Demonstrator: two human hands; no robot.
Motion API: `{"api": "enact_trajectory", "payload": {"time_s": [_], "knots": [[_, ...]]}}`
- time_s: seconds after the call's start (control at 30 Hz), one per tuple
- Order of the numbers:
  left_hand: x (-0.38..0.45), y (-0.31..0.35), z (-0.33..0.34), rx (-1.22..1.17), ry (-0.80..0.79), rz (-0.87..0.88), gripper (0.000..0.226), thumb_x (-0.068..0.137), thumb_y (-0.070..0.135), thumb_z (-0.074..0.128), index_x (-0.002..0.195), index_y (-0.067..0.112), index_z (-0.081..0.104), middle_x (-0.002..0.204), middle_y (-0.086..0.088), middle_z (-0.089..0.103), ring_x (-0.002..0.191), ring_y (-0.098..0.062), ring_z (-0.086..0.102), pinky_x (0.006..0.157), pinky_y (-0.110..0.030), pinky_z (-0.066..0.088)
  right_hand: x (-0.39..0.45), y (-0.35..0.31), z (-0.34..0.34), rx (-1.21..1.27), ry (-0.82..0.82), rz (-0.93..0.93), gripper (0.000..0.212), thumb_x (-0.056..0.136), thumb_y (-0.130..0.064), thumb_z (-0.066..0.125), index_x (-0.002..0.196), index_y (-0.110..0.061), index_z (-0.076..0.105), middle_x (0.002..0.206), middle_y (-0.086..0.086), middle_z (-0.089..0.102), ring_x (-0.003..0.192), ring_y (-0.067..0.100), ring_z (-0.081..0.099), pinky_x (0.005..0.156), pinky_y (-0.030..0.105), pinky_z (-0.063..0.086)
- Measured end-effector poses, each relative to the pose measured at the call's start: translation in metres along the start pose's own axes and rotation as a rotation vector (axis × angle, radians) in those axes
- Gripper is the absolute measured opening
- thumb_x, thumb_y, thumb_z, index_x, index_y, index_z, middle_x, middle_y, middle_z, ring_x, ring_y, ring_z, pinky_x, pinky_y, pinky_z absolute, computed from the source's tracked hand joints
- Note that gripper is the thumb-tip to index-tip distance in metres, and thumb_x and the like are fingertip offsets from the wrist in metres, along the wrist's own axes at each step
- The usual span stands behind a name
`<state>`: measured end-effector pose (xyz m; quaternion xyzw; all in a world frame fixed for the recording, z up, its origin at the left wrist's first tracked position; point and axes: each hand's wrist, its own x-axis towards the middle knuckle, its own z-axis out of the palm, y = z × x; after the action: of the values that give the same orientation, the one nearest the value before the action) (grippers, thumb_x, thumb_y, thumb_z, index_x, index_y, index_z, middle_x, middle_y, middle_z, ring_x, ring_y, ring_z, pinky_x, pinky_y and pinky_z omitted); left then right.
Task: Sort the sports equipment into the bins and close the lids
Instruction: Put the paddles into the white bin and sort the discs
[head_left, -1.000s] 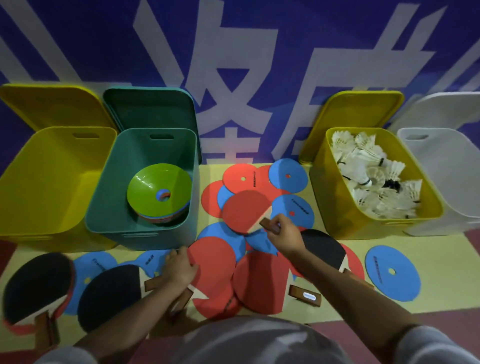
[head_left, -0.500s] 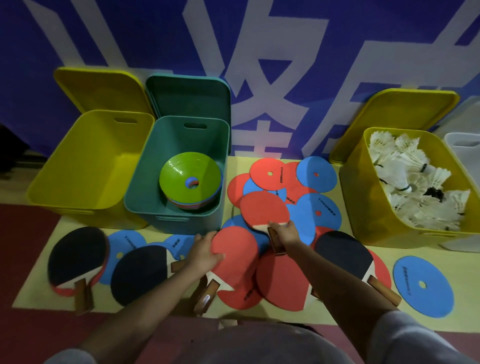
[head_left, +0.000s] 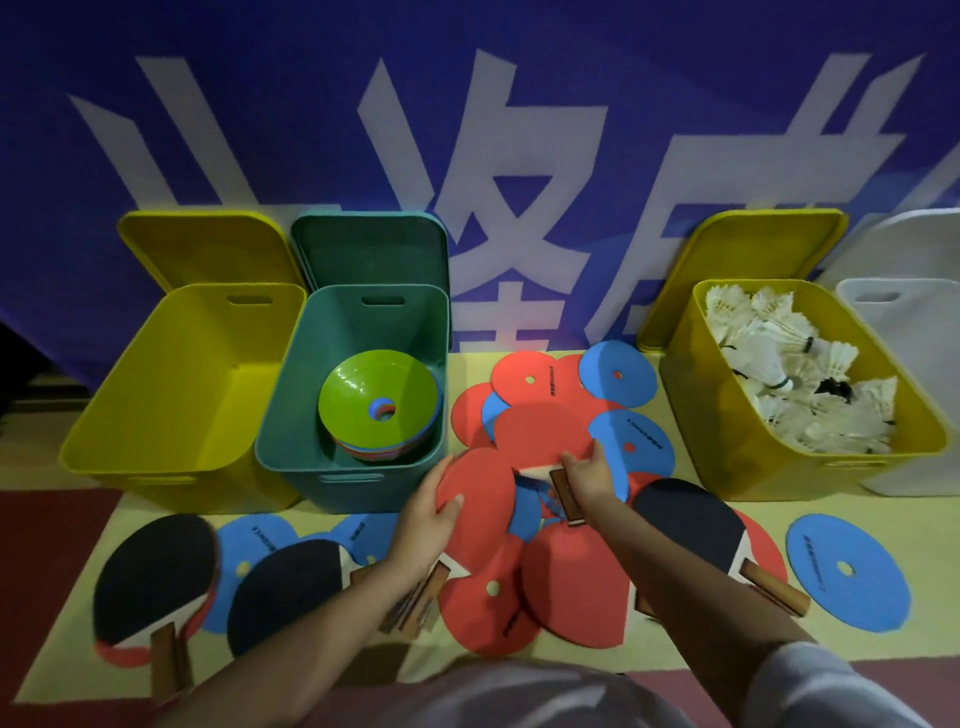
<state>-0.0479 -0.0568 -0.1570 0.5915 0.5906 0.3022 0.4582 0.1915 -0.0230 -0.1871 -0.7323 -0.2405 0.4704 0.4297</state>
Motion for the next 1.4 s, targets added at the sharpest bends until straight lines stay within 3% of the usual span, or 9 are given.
{"api": "enact_trajectory", "payload": {"time_s": [0.17,0.33,0.57,0.7,0.87,1.0,1.13,1.3,1.4], "knots": [[0.011,0.048,0.01,-0.154,0.064,0.12,0.051,0.092,0.002,0.055,0.138,0.021,0.045,0.134,0.007,0.05,0.12,-0.008,0.05,0.093,-0.004,0.035,-0.022,-0.039,-0.035,0.013,0.057,-0.235,0.064,0.092,-0.023,0.057,0.146,-0.034,0.024,0.103,0.02,0.066,0.078,0.038,0.067,0.064,0.042,0.058],[0.026,0.091,0.032,-0.236,0.043,0.182,0.045,0.091,0.003,0.056,0.132,0.022,0.052,0.129,0.008,0.053,0.116,-0.006,0.051,0.085,0.001,0.035,-0.035,-0.083,-0.089,0.126,0.192,-0.437,0.062,0.092,-0.013,0.059,0.147,-0.019,0.03,0.136,0.003,0.053,0.12,0.022,0.055,0.096,0.035,0.051],[0.051,0.165,0.077,-0.459,0.118,0.158,0.042,0.09,0.009,0.056,0.127,0.027,0.055,0.126,0.004,0.06,0.113,-0.014,0.058,0.1,-0.038,0.047,-0.018,-0.117,-0.171,0.267,0.257,-0.488,0.059,0.094,-0.012,0.056,0.144,-0.034,0.033,0.1,0.008,0.064,0.077,0.021,0.066,0.066,0.041,0.059],[0.064,0.209,0.127,-0.502,0.11,0.163,0.042,0.092,0.013,0.056,0.13,0.031,0.052,0.129,0.005,0.057,0.115,-0.014,0.056,0.098,-0.037,0.048,0.009,-0.127,-0.228,0.291,0.365,-0.466,0.063,0.089,-0.024,0.06,0.144,-0.035,0.031,0.128,0.002,0.057,0.105,0.027,0.064,0.091,0.046,0.054],[0.08,0.261,0.219,-0.533,0.099,0.177,0.045,0.093,0.013,0.056,0.132,0.034,0.049,0.13,0.005,0.054,0.113,-0.013,0.055,0.092,-0.031,0.049,0.061,-0.138,-0.335,0.284,0.461,-0.474,0.06,0.093,-0.017,0.054,0.147,-0.027,0.029,0.128,0.0,0.055,0.104,0.017,0.061,0.081,0.013,0.049],[0.09,0.3,0.287,-0.592,0.124,0.154,0.044,0.093,0.01,0.054,0.132,0.032,0.05,0.122,0.01,0.057,0.1,0.0,0.056,0.072,-0.011,0.046,0.128,-0.138,-0.435,0.148,0.566,-0.415,0.061,0.08,-0.037,0.058,0.136,-0.045,0.035,0.132,0.003,0.056,0.113,0.032,0.06,0.096,0.053,0.048],[0.103,0.325,0.338,-0.609,0.148,0.129,0.042,0.094,0.012,0.053,0.128,0.035,0.052,0.125,0.006,0.057,0.104,-0.008,0.058,0.073,-0.017,0.049,0.17,-0.142,-0.493,-0.074,0.53,-0.2,0.05,0.09,-0.02,0.052,0.138,-0.02,0.037,0.13,0.016,0.055,0.114,0.038,0.057,0.099,0.052,0.045],[0.112,0.341,0.38,-0.604,0.168,0.059,0.041,0.097,0.013,0.05,0.134,0.033,0.05,0.13,0.003,0.055,0.112,-0.015,0.058,0.082,-0.028,0.053,0.237,-0.114,-0.509,-0.101,0.377,-0.056,0.028,0.084,-0.008,0.047,0.11,-0.016,0.046,0.09,0.021,0.062,0.062,0.039,0.066,0.057,0.055,0.057],[0.118,0.347,0.39,-0.568,0.197,0.029,0.043,0.098,0.013,0.049,0.137,0.029,0.048,0.13,0.003,0.054,0.113,-0.016,0.056,0.09,-0.033,0.053,0.228,-0.114,-0.488,-0.239,0.357,-0.079,0.038,0.088,-0.003,0.045,0.126,-0.007,0.045,0.105,0.019,0.063,0.085,0.04,0.065,0.073,0.043,0.054]]}}
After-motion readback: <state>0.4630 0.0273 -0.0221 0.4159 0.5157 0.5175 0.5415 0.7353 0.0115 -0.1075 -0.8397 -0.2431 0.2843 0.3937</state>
